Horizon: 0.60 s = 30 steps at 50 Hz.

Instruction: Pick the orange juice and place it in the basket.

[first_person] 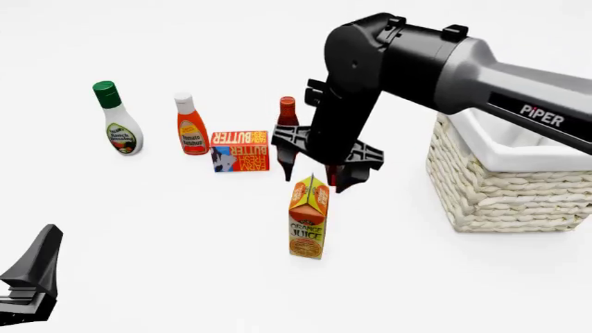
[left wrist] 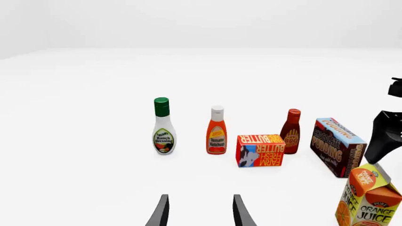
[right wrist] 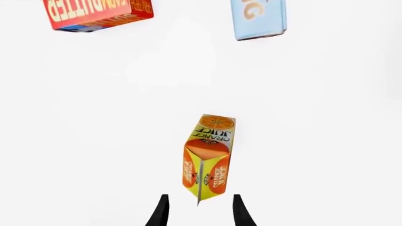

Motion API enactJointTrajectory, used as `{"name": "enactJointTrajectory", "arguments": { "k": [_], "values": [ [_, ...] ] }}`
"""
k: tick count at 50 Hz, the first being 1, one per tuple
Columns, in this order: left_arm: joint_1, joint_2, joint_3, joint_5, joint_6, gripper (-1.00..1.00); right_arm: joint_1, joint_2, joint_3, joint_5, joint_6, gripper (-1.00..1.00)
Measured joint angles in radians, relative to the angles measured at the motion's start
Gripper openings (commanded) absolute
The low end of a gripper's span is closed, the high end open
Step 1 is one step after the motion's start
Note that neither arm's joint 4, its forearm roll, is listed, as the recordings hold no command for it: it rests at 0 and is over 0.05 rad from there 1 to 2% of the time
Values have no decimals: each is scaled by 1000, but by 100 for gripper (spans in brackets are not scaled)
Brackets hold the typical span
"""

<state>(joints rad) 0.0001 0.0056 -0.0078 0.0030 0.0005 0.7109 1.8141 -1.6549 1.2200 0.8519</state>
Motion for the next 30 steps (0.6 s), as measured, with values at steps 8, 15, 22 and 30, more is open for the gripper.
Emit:
{"name": "enactJointTrajectory", "arguments": {
  "k": [8,15,22,30],
  "values": [
    [0,0,0,0,0,100,3,6,6,0,-4,100],
    [0,0,0,0,0,100,9,10,11,0,-1,100],
    [0,0,0,0,0,100,16,11,18,0,5,100],
    [0,0,0,0,0,100,18,15,25,0,5,100]
  ]
}}
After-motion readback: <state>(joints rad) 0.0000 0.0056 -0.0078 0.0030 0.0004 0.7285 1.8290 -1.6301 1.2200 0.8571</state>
